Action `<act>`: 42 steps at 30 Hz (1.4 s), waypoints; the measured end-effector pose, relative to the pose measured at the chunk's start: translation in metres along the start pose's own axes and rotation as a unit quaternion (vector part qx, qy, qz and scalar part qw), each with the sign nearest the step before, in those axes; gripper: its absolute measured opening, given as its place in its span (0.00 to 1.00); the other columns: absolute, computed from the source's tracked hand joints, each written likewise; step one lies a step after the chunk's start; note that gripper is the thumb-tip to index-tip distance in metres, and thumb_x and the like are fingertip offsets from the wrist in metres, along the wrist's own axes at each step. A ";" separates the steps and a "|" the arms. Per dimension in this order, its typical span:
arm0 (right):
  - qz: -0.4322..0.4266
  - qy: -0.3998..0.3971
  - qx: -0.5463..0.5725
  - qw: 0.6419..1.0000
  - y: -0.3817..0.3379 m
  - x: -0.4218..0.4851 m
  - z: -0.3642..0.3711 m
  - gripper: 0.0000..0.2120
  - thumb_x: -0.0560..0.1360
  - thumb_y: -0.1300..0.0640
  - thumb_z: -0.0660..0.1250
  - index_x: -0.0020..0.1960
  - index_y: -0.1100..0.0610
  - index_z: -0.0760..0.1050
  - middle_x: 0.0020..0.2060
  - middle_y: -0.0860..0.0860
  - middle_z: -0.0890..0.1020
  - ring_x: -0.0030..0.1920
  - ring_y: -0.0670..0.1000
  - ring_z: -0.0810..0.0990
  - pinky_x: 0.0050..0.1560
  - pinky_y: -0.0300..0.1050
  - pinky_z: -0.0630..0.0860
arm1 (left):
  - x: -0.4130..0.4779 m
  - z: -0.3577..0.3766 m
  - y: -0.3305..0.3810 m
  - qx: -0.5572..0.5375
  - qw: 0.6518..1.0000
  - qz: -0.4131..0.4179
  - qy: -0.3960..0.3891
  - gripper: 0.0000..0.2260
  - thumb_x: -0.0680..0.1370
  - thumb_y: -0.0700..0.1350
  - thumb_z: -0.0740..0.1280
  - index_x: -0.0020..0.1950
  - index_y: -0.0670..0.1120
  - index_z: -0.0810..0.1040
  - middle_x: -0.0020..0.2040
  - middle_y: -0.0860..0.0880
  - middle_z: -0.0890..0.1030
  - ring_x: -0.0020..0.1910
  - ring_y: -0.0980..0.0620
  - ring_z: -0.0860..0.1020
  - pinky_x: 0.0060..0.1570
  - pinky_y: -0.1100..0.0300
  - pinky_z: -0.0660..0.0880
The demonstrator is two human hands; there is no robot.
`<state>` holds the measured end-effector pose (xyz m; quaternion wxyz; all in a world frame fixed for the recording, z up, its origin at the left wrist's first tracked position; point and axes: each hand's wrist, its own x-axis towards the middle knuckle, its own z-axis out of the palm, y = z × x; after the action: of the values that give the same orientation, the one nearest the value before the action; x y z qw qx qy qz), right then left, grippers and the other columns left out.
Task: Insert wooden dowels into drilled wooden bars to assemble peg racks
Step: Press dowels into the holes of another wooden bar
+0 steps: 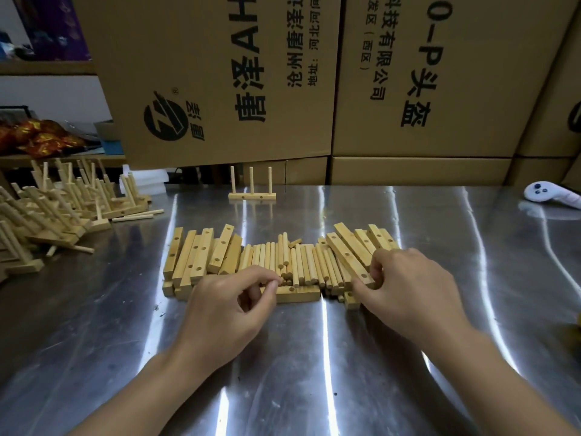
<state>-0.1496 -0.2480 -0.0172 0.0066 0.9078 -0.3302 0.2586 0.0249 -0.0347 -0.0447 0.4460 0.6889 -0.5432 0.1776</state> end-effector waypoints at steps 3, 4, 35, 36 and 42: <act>0.000 0.033 0.066 0.997 0.000 0.002 -0.002 0.13 0.74 0.41 0.68 0.39 0.47 0.71 0.31 0.44 0.74 0.38 0.45 0.72 0.30 0.41 0.62 | 0.001 -0.003 -0.001 -0.013 1.000 -0.009 0.016 0.07 0.80 0.51 0.69 0.52 0.54 0.87 0.31 0.59 0.78 0.29 0.56 0.77 0.28 0.69 0.68; -0.014 0.043 0.105 0.993 0.001 0.003 -0.004 0.13 0.76 0.41 0.69 0.39 0.47 0.71 0.32 0.44 0.75 0.39 0.44 0.72 0.32 0.42 0.64 | 0.001 -0.005 -0.001 -0.014 1.000 -0.011 0.021 0.06 0.80 0.50 0.70 0.52 0.53 0.87 0.31 0.59 0.78 0.30 0.56 0.78 0.28 0.68 0.69; -0.203 -0.031 0.141 0.968 -0.026 -0.012 0.001 0.17 0.82 0.40 0.52 0.36 0.44 0.58 0.27 0.44 0.71 0.29 0.47 0.72 0.28 0.39 0.58 | 0.178 0.075 -0.031 0.281 0.914 -0.188 -0.225 0.10 0.83 0.52 0.66 0.51 0.48 0.82 0.46 0.50 0.82 0.46 0.49 0.80 0.35 0.54 0.72; -0.202 -0.020 0.133 0.970 -0.026 -0.011 0.001 0.18 0.82 0.39 0.52 0.37 0.44 0.57 0.27 0.44 0.70 0.29 0.46 0.71 0.29 0.39 0.58 | 0.184 0.080 -0.032 0.301 0.898 -0.203 -0.248 0.10 0.82 0.52 0.65 0.52 0.47 0.80 0.47 0.49 0.80 0.47 0.47 0.78 0.35 0.54 0.69; -0.213 -0.003 0.124 0.969 -0.028 -0.012 0.004 0.17 0.84 0.39 0.51 0.40 0.45 0.59 0.29 0.43 0.70 0.29 0.46 0.70 0.28 0.42 0.63 | 0.197 0.090 -0.032 0.349 0.824 -0.266 -0.359 0.13 0.79 0.54 0.68 0.56 0.47 0.75 0.51 0.46 0.78 0.50 0.45 0.78 0.51 0.50 0.73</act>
<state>-0.1389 -0.2199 -0.0216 -0.0524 0.9517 -0.0946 0.2875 0.1007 -0.2234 0.0364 -0.0207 0.9314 -0.3621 -0.0304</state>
